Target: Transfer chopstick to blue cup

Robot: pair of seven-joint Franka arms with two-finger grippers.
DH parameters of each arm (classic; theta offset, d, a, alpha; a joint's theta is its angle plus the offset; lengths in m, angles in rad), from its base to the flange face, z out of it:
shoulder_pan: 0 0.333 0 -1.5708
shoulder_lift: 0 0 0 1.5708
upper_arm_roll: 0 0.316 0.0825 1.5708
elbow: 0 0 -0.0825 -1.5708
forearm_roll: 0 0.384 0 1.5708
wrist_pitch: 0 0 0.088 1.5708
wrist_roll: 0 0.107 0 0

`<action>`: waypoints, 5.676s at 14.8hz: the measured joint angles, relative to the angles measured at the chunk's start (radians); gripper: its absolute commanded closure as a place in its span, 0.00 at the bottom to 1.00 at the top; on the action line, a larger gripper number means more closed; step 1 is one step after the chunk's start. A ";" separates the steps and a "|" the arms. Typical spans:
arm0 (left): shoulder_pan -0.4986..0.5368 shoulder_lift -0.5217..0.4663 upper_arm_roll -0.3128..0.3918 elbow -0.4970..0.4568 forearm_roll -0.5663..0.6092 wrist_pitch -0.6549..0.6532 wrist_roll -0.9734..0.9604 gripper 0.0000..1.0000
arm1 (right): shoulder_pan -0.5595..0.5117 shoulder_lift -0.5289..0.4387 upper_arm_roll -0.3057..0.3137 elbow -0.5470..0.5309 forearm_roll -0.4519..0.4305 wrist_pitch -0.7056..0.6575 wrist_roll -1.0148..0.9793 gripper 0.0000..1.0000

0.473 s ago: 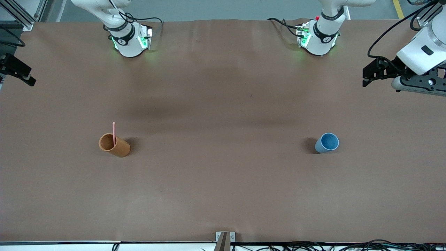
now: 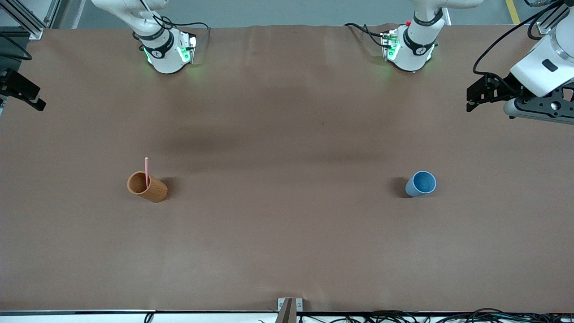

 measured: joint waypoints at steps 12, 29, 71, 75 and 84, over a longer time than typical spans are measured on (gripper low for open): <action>0.056 0.280 0.009 -0.351 0.000 0.604 0.007 0.00 | -0.001 0.003 -0.003 0.000 0.000 0.002 0.000 0.00; 0.057 0.463 0.008 -0.351 0.000 0.789 0.001 0.99 | 0.002 0.032 0.000 0.000 0.000 0.063 0.000 0.00; -0.194 0.669 -0.479 0.030 0.363 0.623 -1.291 0.00 | 0.237 0.101 0.002 -0.710 -0.201 0.744 0.324 0.73; -0.104 0.485 -0.455 0.038 0.288 0.386 -0.980 0.00 | 0.237 0.101 0.002 -0.710 -0.202 0.745 0.324 0.88; -0.063 0.157 -0.033 0.030 0.012 0.059 -0.130 0.00 | 0.237 0.095 -0.001 -0.696 -0.209 0.745 0.329 1.00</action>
